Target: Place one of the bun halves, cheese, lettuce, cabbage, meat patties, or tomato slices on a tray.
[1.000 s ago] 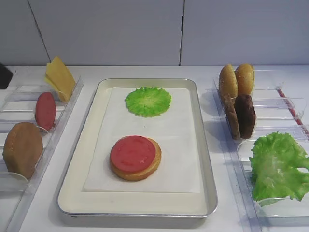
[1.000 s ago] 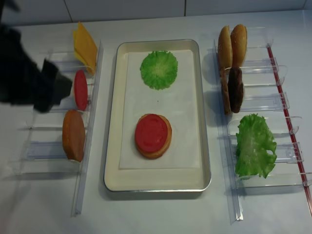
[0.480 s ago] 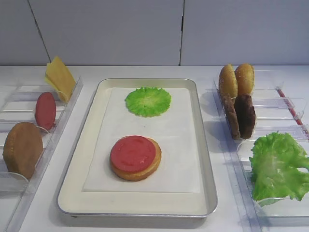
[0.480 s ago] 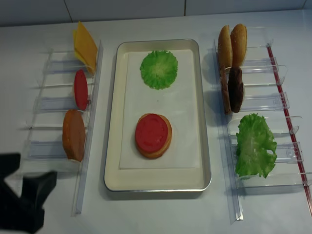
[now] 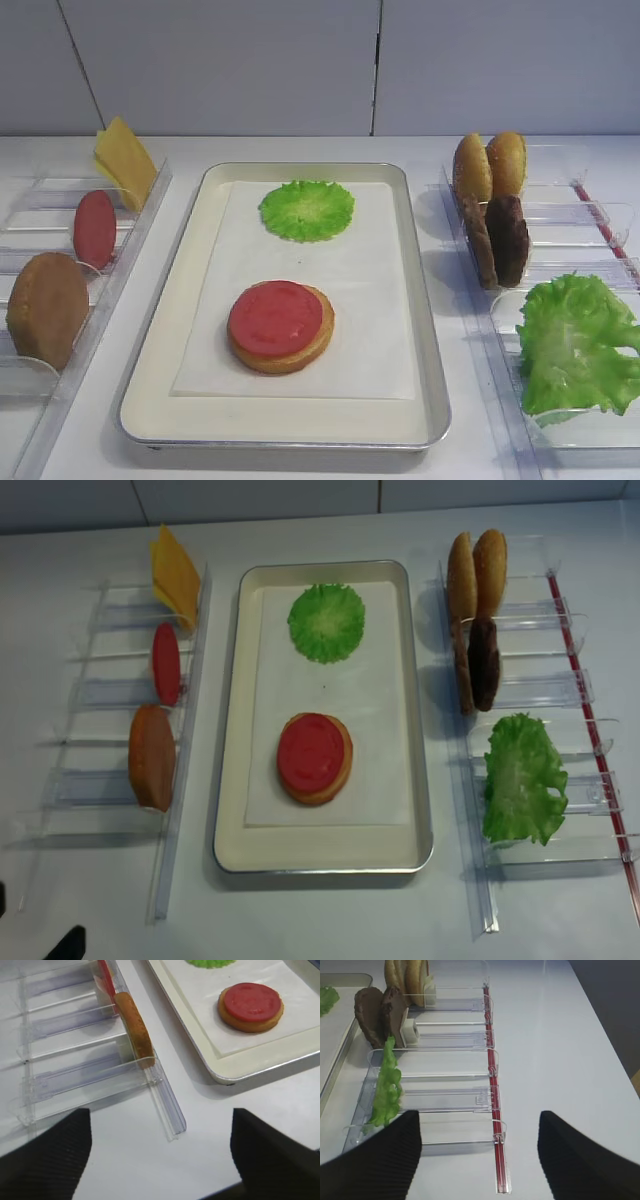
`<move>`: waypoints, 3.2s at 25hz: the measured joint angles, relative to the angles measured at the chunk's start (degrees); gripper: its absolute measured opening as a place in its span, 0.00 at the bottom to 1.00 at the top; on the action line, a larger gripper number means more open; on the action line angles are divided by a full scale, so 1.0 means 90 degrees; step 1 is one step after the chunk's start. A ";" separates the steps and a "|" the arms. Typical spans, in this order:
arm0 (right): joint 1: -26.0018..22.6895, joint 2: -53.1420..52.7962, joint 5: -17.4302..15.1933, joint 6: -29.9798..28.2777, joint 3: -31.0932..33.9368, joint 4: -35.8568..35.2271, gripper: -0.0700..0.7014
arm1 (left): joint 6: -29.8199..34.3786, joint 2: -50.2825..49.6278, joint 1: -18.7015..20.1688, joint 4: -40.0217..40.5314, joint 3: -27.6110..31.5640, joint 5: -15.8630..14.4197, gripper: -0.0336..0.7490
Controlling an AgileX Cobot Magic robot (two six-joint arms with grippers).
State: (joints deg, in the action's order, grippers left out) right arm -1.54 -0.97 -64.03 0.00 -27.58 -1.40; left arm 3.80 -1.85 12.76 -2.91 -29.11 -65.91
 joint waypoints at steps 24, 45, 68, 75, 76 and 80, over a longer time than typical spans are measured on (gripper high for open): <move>0.0000 -0.0005 0.0000 0.0000 0.0000 0.0000 0.77 | -0.0082 0.0318 -0.0010 0.0167 0.0111 -0.0173 0.72; 0.0000 -0.0005 0.0000 0.0000 0.0003 0.0000 0.77 | -0.0082 0.0318 -0.1127 0.0177 0.0111 -0.0173 0.71; 0.0000 -0.0005 0.0000 0.0000 0.0003 0.0000 0.77 | -0.0082 0.0318 -0.1127 0.0182 0.0111 -0.0173 0.69; 0.0000 -0.0005 0.0000 0.0000 0.0003 0.0000 0.77 | -0.0082 0.0318 -0.1127 0.0182 0.0111 -0.0173 0.69; 0.0000 -0.0005 0.0000 0.0000 0.0003 0.0000 0.77 | -0.0082 0.0318 -0.1127 0.0182 0.0111 -0.0173 0.69; 0.0000 -0.0005 0.0000 0.0000 0.0003 0.0000 0.77 | -0.0082 0.0318 -0.1127 0.0182 0.0111 -0.0173 0.69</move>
State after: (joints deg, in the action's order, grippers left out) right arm -1.54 -1.02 -64.03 0.00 -27.56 -1.40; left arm 3.06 1.01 2.61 -1.27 -28.10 -67.47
